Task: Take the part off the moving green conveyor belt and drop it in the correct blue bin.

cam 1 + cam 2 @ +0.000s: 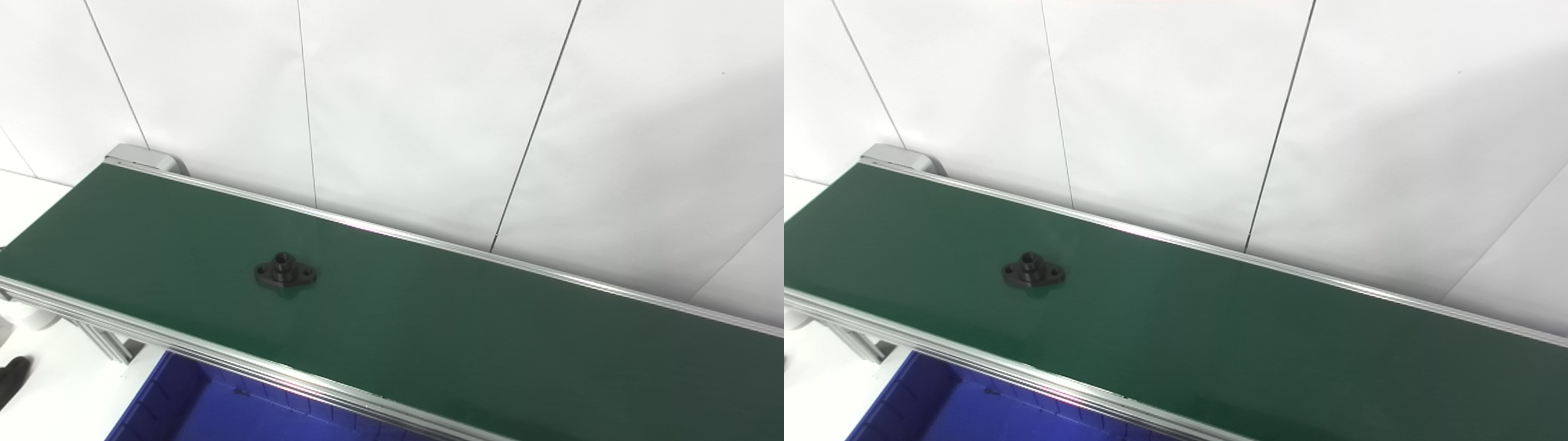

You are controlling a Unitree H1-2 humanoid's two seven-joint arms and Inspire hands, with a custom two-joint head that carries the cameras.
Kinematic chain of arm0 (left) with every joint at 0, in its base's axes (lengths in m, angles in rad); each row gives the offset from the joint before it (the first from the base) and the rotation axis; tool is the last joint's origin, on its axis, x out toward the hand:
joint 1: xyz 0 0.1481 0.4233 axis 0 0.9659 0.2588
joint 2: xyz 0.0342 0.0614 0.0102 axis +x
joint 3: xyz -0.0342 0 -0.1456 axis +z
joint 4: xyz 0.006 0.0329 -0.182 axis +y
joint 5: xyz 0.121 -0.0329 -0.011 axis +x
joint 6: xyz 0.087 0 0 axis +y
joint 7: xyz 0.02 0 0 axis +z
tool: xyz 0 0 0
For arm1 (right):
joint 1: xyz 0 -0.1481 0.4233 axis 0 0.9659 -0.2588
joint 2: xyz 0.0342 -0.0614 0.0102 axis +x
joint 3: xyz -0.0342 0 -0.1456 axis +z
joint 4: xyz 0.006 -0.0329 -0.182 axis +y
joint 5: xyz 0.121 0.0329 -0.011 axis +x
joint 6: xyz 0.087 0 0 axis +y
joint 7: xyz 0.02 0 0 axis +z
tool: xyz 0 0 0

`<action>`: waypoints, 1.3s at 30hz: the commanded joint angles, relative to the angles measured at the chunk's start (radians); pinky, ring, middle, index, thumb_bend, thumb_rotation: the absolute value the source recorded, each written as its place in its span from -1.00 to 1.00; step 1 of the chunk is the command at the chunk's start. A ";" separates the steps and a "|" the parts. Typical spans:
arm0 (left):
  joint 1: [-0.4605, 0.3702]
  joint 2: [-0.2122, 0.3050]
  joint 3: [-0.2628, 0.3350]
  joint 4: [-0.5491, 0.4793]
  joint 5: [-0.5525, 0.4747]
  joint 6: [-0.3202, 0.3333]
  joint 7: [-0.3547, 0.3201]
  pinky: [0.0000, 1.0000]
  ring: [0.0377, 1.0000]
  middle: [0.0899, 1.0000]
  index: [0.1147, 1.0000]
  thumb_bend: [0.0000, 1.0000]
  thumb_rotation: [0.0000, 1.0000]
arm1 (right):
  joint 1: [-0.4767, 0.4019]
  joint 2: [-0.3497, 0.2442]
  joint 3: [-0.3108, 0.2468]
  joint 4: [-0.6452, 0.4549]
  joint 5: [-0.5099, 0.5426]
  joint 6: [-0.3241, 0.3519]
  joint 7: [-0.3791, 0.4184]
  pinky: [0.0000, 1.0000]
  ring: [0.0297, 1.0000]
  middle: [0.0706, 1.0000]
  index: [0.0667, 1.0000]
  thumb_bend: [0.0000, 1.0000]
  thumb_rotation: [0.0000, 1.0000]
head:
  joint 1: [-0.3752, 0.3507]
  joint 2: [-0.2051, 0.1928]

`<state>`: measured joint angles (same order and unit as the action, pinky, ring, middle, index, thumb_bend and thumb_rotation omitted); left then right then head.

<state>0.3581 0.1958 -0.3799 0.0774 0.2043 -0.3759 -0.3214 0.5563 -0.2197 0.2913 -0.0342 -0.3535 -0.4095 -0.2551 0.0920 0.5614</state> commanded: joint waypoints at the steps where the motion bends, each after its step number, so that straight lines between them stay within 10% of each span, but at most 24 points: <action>1: 0.006 0.003 -0.006 -0.043 -0.004 0.004 0.002 0.75 1.00 1.00 0.96 0.70 -0.43 | 0.009 -0.011 0.007 -0.024 0.012 -0.060 -0.027 0.19 0.43 0.61 0.69 0.33 -0.73 | -0.001 0.002; 18: -0.004 0.014 0.003 -0.030 -0.006 -0.040 0.013 0.77 0.99 1.00 0.97 0.69 -0.41 | 0.009 -0.013 0.040 -0.131 -0.022 -0.060 -0.175 -0.10 0.28 0.51 0.60 0.39 -0.70 | -0.127 0.025; 24: -0.008 0.028 0.014 -0.040 -0.016 -0.025 0.001 0.81 1.00 1.00 1.00 0.71 -0.40 | -0.029 -0.003 0.025 -0.217 -0.080 -0.060 -0.195 0.28 0.42 0.48 0.58 0.50 -0.62 | -0.193 0.030; 39: -0.023 0.043 0.018 -0.043 -0.009 -0.028 0.004 0.90 1.00 1.00 1.00 0.69 -0.45 | -0.219 0.079 -0.135 -0.348 -0.131 0.052 0.003 0.26 0.43 0.49 0.60 0.56 -0.29 | -0.252 0.047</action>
<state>0.3406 0.2336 -0.3610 0.0560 0.2033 -0.3807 -0.3223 0.3463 -0.1487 0.1676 -0.3382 -0.4736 -0.3721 -0.2662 -0.1595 0.6074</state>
